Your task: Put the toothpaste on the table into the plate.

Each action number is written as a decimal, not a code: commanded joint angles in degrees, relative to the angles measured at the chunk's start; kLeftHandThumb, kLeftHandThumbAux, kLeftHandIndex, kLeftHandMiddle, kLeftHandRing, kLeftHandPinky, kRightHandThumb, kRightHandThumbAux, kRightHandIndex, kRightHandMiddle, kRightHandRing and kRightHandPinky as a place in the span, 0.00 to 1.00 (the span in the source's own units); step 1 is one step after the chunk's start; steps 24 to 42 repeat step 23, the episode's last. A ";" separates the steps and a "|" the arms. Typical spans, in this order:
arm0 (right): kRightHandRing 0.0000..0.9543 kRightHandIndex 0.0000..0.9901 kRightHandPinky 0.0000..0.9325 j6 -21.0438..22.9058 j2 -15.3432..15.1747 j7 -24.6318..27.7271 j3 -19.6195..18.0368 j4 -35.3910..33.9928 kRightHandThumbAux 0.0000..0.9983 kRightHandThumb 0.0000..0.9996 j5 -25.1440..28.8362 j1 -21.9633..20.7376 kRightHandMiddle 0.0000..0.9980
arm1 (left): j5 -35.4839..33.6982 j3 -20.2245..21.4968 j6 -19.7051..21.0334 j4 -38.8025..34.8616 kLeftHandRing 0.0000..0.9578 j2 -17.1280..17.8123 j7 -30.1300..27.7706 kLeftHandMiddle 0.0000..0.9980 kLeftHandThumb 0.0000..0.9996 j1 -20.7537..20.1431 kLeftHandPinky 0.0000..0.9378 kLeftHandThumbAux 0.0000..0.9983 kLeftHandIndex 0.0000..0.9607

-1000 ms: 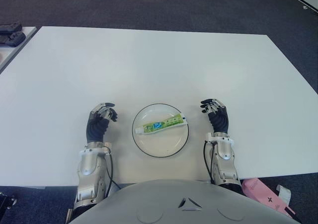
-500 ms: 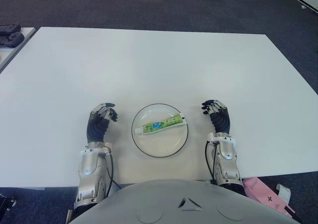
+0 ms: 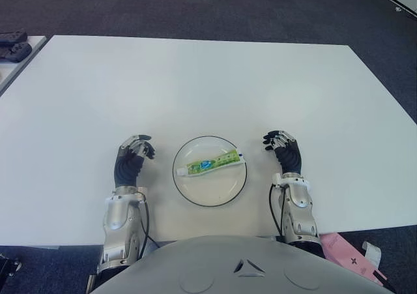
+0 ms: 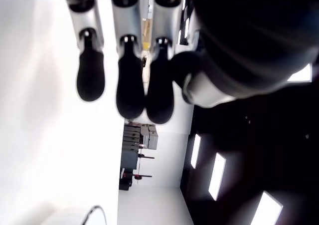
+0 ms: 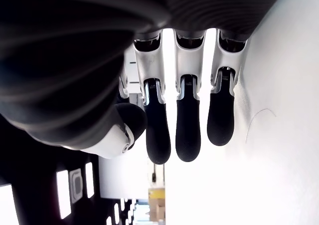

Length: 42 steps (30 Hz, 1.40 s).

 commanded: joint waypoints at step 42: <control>0.53 0.43 0.55 14.61 -2.29 2.79 3.72 -8.17 0.73 0.71 -1.88 3.01 0.50 | -0.23 -0.37 1.37 0.29 0.66 -0.34 -0.43 0.65 0.71 -0.17 0.66 0.71 0.46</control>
